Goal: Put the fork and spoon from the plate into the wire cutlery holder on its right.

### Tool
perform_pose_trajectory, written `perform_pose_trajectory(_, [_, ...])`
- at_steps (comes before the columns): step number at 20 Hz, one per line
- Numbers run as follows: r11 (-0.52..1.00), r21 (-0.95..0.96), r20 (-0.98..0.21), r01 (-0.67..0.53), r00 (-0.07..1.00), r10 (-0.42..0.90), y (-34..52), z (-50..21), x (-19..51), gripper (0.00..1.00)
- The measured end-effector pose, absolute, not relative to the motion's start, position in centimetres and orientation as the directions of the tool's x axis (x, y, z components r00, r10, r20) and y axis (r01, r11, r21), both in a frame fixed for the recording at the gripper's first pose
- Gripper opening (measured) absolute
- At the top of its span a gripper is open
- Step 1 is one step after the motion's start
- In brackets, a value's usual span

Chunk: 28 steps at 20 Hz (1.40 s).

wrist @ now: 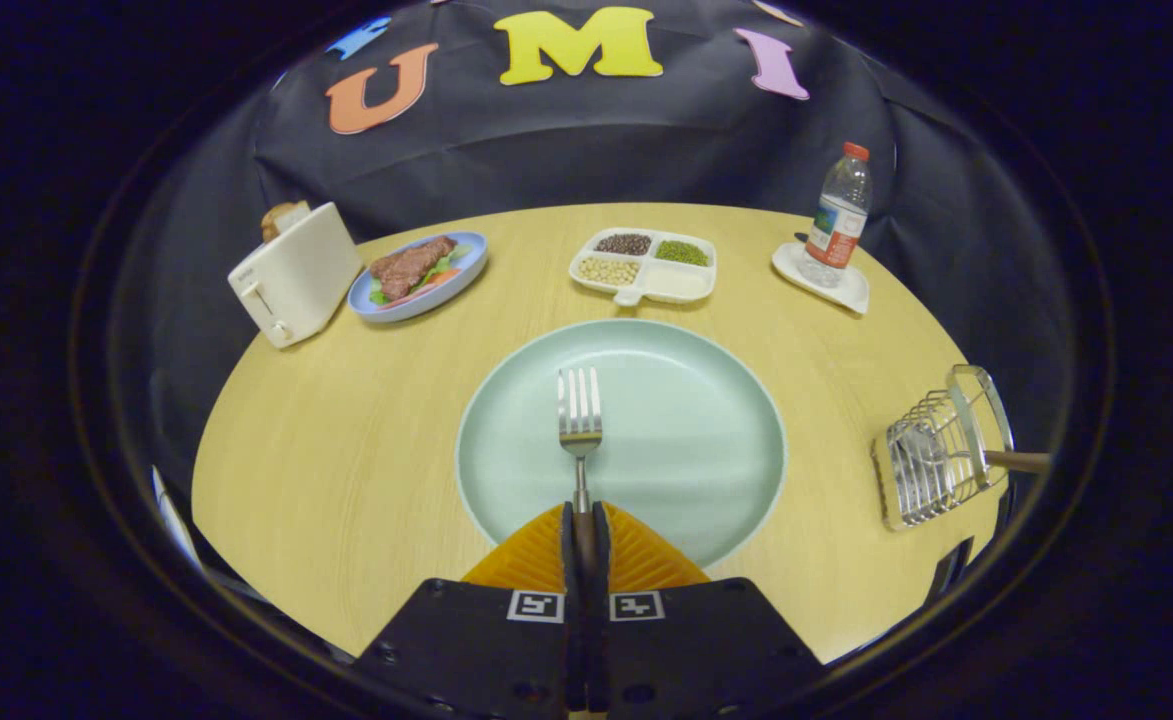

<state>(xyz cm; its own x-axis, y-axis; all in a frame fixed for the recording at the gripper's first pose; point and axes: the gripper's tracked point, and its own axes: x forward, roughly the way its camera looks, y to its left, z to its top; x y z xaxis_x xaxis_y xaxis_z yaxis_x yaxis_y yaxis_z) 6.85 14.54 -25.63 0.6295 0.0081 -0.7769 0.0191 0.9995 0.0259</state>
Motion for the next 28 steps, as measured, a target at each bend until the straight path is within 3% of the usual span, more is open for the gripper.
perform_pose_trajectory(15, [0.994, 0.063, -0.685, 0.09, 0.728, -0.022, 4.7, -18.1, 2.6, 0.02])
perform_pose_trajectory(28, [0.976, 0.086, -0.665, 0.198, 0.741, -0.091, -5.7, -15.6, 1.4, 0.02])
